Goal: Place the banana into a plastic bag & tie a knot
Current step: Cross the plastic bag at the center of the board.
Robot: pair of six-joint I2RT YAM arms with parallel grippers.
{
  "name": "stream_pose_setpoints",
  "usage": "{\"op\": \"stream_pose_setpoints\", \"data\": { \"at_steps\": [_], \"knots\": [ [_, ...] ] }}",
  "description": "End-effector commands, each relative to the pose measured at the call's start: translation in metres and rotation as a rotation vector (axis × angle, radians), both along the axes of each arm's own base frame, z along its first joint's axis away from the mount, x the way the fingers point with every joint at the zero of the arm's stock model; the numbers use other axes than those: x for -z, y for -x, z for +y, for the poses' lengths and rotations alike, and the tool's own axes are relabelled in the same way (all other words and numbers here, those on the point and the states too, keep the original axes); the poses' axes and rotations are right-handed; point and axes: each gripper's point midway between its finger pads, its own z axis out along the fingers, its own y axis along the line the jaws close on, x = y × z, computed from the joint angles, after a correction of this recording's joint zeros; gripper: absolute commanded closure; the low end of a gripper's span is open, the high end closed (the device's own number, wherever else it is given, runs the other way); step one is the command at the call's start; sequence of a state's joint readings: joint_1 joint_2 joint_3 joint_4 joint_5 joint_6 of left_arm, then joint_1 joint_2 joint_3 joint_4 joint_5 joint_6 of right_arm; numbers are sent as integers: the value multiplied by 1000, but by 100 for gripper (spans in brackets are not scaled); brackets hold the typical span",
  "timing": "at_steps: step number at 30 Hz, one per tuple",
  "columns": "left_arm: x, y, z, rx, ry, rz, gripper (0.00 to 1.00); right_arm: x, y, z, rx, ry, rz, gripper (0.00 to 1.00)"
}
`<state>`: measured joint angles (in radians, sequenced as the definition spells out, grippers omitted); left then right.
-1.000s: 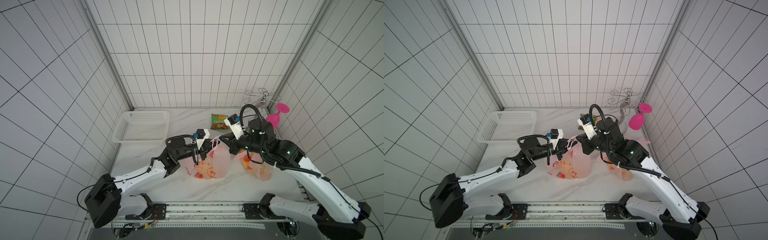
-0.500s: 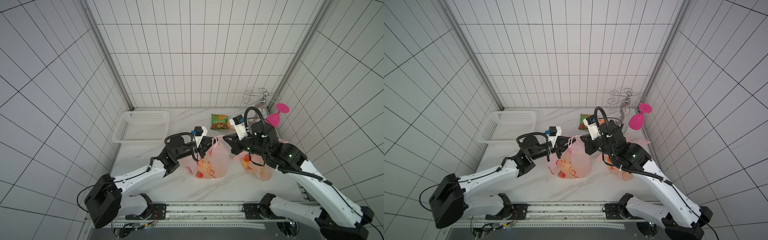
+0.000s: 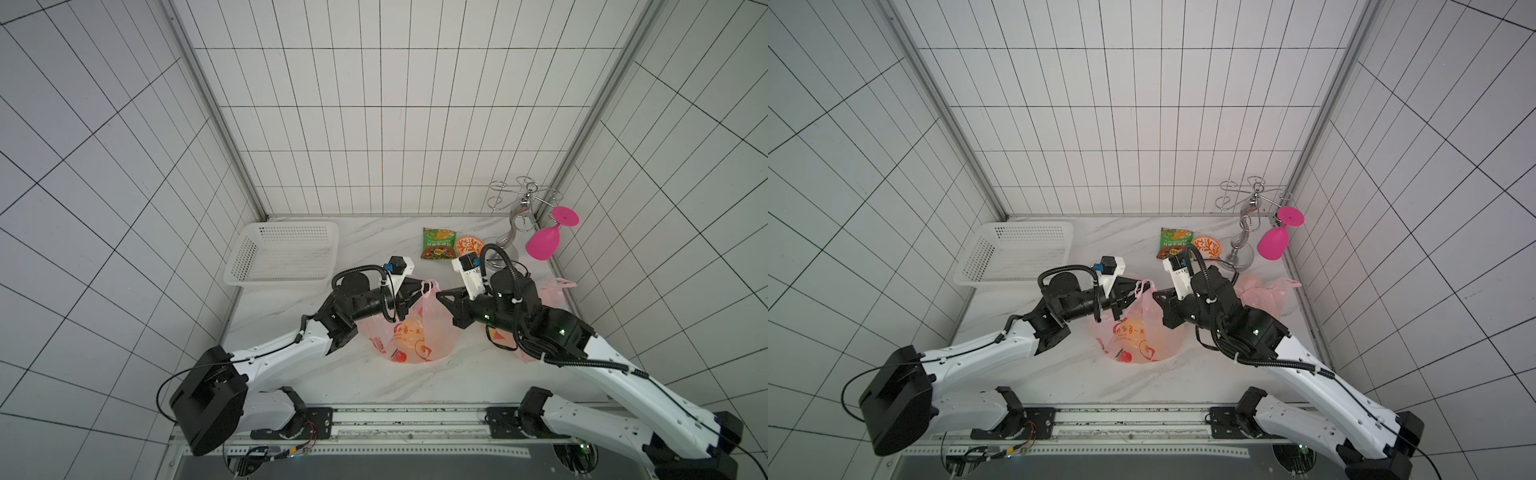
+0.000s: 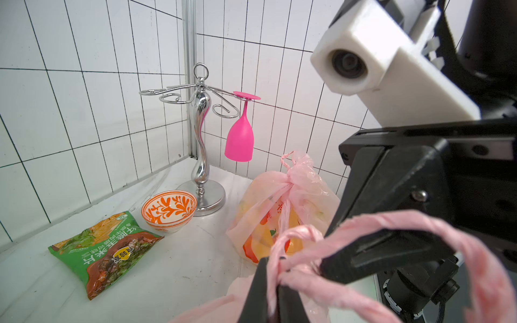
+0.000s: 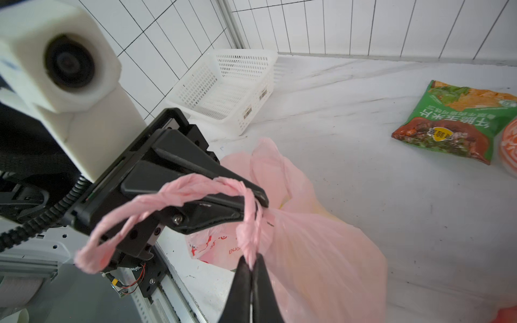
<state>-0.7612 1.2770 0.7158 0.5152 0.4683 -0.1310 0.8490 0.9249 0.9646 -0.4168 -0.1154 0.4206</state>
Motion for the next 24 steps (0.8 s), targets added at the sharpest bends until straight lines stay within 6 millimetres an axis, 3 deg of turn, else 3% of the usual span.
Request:
{"op": "stream_pose_setpoints", "data": {
  "at_steps": [1, 7, 13, 24],
  "knots": [
    [-17, -33, 21, -182, 45, -44, 91, 48, 35, 17, -107, 28, 164, 100],
    [-20, -36, 19, -184, 53, -33, 90, 65, 34, 32, -83, 22, 172, 100],
    [-19, -30, 21, -172, 39, -34, 86, 96, 23, 36, -24, 67, 181, 100],
    [-8, -13, 27, -132, 20, 6, 84, 86, -7, 27, 126, 23, 53, 100]
  ]
}}
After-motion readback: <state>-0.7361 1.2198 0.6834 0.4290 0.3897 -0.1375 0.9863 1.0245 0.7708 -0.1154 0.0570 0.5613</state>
